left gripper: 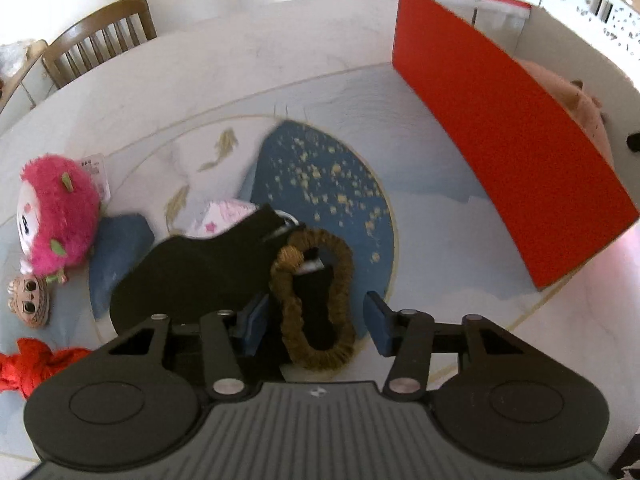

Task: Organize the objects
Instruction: 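Close the left tool on the brown hair tie, then lift the brown hair tie with the left tool and carry it over the box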

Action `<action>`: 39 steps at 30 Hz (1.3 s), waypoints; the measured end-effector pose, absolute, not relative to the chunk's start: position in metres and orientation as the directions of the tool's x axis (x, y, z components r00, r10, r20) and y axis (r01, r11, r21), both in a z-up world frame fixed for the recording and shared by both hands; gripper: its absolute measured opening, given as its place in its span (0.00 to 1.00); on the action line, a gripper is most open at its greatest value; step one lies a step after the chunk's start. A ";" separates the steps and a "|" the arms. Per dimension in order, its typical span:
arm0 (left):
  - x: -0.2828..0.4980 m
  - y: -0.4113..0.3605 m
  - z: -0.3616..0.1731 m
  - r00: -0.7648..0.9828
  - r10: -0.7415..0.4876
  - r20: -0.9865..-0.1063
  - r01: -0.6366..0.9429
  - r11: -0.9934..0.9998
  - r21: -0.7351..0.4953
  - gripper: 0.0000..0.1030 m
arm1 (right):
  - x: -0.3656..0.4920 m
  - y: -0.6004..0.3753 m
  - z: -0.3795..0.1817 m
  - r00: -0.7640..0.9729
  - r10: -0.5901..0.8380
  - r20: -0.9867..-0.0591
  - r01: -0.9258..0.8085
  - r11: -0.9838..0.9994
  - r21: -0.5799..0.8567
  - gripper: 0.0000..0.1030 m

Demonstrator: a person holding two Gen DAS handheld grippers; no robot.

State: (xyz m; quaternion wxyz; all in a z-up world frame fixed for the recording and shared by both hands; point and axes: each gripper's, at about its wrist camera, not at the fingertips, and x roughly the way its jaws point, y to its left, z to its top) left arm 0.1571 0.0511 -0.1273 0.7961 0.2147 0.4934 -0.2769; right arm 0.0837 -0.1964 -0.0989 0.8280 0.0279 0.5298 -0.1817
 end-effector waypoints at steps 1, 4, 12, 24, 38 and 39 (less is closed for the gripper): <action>0.155 0.049 -0.130 0.353 -0.221 -0.909 0.661 0.747 0.075 0.49 | 0.084 -0.196 -0.099 0.373 -0.271 -0.887 0.330 0.933 -0.146 0.08; 0.155 0.050 -0.133 0.346 -0.221 -0.912 0.645 0.762 0.060 0.49 | 0.083 -0.196 -0.098 0.374 -0.270 -0.887 0.328 0.933 -0.145 0.08; 0.161 0.054 -0.132 0.360 -0.202 -0.911 0.609 0.790 0.065 0.21 | 0.082 -0.197 -0.099 0.374 -0.263 -0.889 0.324 0.935 -0.141 0.08; 0.170 0.058 -0.086 0.361 -0.311 -0.879 0.605 0.796 -0.033 0.13 | 0.081 -0.199 -0.103 0.380 -0.251 -0.890 0.314 0.940 -0.131 0.07; 0.168 0.048 -0.064 0.311 -0.379 -0.872 0.630 0.769 -0.109 0.13 | 0.080 -0.201 -0.104 0.388 -0.239 -0.890 0.304 0.945 -0.121 0.06; 0.166 0.046 -0.069 0.292 -0.378 -0.878 0.637 0.762 -0.116 0.13 | 0.080 -0.201 -0.104 0.388 -0.239 -0.890 0.304 0.945 -0.121 0.06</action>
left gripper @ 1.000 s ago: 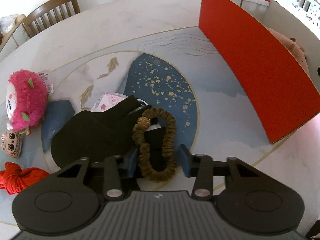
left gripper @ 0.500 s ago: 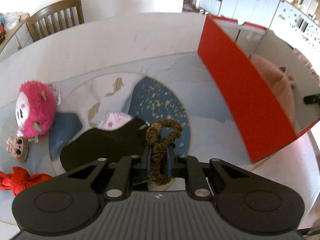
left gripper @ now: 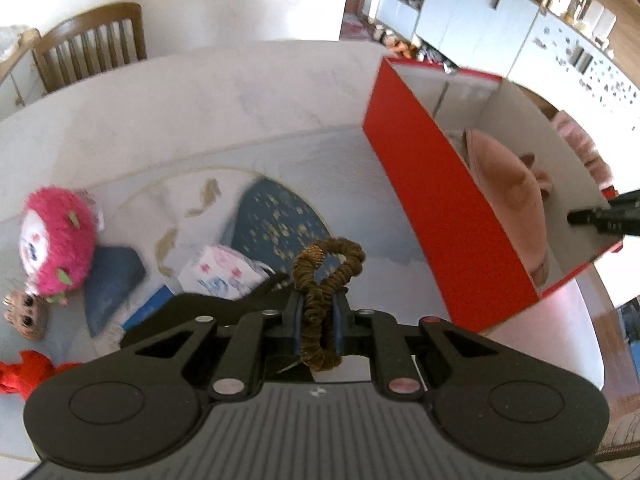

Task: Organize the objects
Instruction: 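Lift the brown hair tie with the left tool and carry it over the box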

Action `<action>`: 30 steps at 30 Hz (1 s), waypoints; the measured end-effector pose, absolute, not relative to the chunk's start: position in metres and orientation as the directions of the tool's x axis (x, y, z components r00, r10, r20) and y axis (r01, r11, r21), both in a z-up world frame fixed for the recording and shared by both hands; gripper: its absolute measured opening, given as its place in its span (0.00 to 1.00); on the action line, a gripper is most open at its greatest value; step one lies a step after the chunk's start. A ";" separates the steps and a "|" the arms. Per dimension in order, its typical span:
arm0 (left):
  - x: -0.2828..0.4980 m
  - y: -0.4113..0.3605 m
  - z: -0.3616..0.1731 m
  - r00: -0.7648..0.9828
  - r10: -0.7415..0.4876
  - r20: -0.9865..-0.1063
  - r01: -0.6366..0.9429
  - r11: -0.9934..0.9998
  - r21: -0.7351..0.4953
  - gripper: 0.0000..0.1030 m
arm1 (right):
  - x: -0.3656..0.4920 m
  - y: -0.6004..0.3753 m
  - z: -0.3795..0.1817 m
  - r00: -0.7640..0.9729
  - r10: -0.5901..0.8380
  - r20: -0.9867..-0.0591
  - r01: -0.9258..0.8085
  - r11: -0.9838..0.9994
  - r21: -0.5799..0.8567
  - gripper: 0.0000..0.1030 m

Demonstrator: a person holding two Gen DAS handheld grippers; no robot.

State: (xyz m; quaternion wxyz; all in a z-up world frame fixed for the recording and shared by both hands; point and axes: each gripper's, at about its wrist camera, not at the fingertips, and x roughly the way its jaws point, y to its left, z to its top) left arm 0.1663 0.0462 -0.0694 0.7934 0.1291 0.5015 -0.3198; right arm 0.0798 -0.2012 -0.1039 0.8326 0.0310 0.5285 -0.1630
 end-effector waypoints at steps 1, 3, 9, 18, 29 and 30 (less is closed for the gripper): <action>0.163 0.044 -0.075 0.272 -0.378 -0.885 0.645 0.754 -0.123 0.13 | 0.080 -0.201 -0.104 0.389 -0.239 -0.890 0.304 0.945 -0.121 0.06; 0.158 0.041 -0.086 0.231 -0.380 -0.896 0.656 0.741 -0.145 0.13 | 0.080 -0.201 -0.104 0.389 -0.239 -0.890 0.303 0.945 -0.121 0.06; 0.157 0.045 -0.111 0.118 -0.412 -0.904 0.631 0.734 -0.252 0.13 | 0.079 -0.200 -0.104 0.390 -0.239 -0.889 0.303 0.945 -0.121 0.06; 0.160 0.044 -0.104 0.125 -0.434 -0.892 0.645 0.719 -0.259 0.13 | 0.079 -0.200 -0.104 0.389 -0.240 -0.889 0.299 0.946 -0.124 0.07; 0.155 0.035 -0.129 0.056 -0.401 -0.914 0.660 0.702 -0.267 0.22 | 0.078 -0.200 -0.103 0.391 -0.238 -0.889 0.296 0.947 -0.124 0.07; 0.155 0.034 -0.129 0.053 -0.403 -0.914 0.663 0.699 -0.270 0.28 | 0.078 -0.199 -0.103 0.391 -0.238 -0.889 0.296 0.947 -0.124 0.07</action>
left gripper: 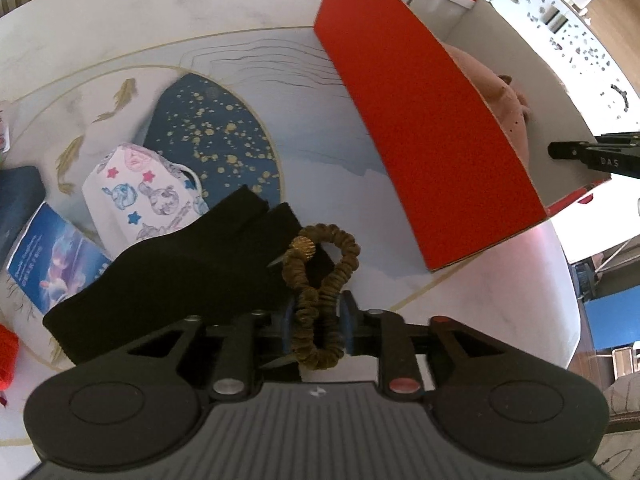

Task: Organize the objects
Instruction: 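Lift the brown hair tie with the left tool and carry it over the box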

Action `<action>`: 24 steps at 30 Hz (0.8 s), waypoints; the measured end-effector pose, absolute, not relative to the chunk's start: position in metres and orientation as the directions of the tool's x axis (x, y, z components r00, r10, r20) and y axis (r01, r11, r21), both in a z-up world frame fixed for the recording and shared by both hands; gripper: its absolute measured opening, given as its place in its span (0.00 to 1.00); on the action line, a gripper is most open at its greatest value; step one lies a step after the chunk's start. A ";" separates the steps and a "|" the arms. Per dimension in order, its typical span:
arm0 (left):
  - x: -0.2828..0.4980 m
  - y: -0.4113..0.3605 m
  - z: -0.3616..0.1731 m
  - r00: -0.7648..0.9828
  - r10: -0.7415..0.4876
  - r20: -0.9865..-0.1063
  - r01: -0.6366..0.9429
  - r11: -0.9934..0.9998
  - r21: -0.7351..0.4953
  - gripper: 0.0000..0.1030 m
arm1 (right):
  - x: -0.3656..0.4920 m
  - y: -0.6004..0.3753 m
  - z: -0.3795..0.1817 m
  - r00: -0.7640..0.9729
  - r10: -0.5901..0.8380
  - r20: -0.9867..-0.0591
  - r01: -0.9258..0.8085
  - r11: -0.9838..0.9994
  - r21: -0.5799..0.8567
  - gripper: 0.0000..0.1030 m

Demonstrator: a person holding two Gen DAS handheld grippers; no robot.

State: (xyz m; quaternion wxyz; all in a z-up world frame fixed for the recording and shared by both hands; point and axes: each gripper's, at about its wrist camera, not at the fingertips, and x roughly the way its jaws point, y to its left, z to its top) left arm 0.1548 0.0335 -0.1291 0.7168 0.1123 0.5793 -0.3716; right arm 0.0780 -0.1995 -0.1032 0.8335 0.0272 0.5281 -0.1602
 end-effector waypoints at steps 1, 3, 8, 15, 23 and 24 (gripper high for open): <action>0.155 0.032 -0.129 0.055 -0.399 -0.915 0.665 0.698 -0.265 0.37 | 0.078 -0.200 -0.103 0.391 -0.238 -0.889 0.295 0.947 -0.124 0.07; 0.155 0.027 -0.129 0.072 -0.386 -0.920 0.668 0.703 -0.243 0.54 | 0.078 -0.200 -0.103 0.391 -0.238 -0.889 0.296 0.947 -0.123 0.07; 0.157 0.017 -0.132 0.101 -0.372 -0.923 0.659 0.720 -0.218 0.55 | 0.078 -0.199 -0.103 0.391 -0.238 -0.889 0.296 0.947 -0.124 0.07; 0.156 0.015 -0.133 0.138 -0.348 -0.927 0.647 0.741 -0.182 0.28 | 0.077 -0.200 -0.104 0.392 -0.238 -0.889 0.296 0.947 -0.123 0.07; 0.142 0.013 -0.125 0.198 -0.330 -0.923 0.696 0.710 -0.105 0.07 | 0.077 -0.199 -0.104 0.392 -0.238 -0.889 0.296 0.947 -0.123 0.07; 0.140 0.015 -0.121 0.201 -0.342 -0.918 0.696 0.709 -0.111 0.07 | 0.077 -0.199 -0.104 0.392 -0.238 -0.889 0.296 0.947 -0.123 0.07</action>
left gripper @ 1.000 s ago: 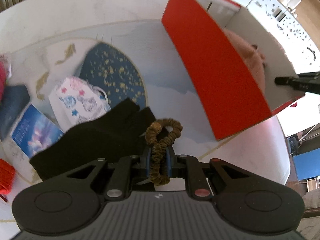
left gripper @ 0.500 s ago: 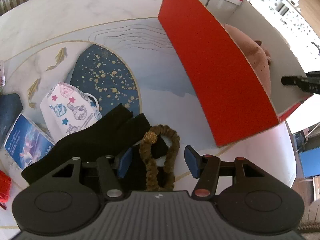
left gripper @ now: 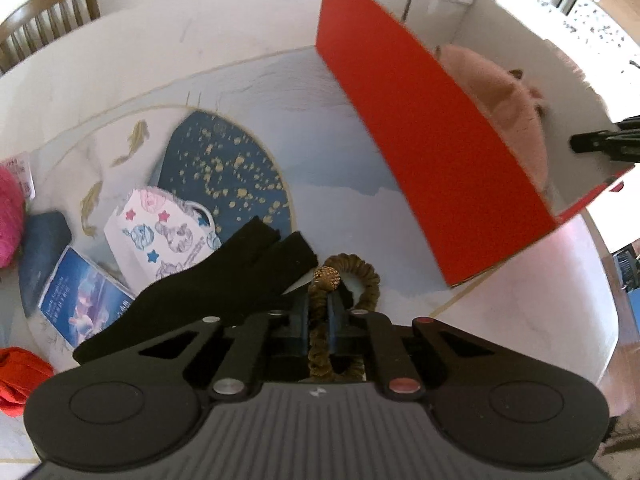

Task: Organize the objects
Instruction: 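Lift the brown hair tie with the left tool and carry it over the box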

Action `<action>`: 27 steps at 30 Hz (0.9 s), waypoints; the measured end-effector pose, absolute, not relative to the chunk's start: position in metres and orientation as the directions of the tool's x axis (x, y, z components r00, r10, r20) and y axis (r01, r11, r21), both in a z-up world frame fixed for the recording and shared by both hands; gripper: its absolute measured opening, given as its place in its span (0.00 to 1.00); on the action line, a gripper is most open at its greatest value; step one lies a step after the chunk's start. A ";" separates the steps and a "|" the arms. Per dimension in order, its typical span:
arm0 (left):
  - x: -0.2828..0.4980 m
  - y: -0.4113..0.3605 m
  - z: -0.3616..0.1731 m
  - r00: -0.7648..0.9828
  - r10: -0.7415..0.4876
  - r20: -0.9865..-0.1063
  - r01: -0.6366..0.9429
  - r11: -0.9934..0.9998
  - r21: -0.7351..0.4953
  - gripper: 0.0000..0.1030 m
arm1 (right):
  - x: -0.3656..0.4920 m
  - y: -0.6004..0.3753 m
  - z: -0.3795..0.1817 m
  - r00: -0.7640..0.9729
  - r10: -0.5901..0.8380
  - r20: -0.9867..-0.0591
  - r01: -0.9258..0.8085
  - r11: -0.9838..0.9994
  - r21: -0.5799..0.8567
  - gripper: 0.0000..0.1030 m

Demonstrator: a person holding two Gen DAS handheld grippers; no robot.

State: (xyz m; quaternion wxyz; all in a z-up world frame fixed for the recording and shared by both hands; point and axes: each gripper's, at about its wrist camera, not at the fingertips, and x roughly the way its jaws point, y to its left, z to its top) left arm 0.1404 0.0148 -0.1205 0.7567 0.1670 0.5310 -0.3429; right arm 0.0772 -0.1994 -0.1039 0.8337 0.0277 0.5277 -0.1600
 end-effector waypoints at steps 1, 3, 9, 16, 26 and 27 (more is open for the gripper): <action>0.140 0.017 -0.116 0.201 -0.354 -0.913 0.692 0.711 -0.123 0.07 | 0.077 -0.199 -0.104 0.392 -0.238 -0.889 0.296 0.947 -0.123 0.07; 0.140 0.023 -0.104 0.198 -0.389 -0.900 0.681 0.715 -0.159 0.07 | 0.077 -0.199 -0.104 0.392 -0.238 -0.889 0.295 0.947 -0.124 0.07; 0.144 0.032 -0.058 0.195 -0.487 -0.851 0.666 0.703 -0.250 0.07 | 0.078 -0.200 -0.106 0.389 -0.236 -0.891 0.290 0.949 -0.125 0.06; 0.154 0.017 -0.008 0.215 -0.571 -0.792 0.712 0.647 -0.273 0.07 | 0.079 -0.199 -0.106 0.390 -0.233 -0.891 0.286 0.950 -0.123 0.06; 0.162 -0.056 0.016 0.214 -0.601 -0.770 0.813 0.546 -0.200 0.07 | 0.079 -0.200 -0.107 0.392 -0.228 -0.891 0.280 0.952 -0.120 0.06; 0.162 -0.066 0.014 0.212 -0.596 -0.775 0.821 0.539 -0.190 0.07 | 0.079 -0.200 -0.107 0.392 -0.228 -0.891 0.280 0.952 -0.121 0.06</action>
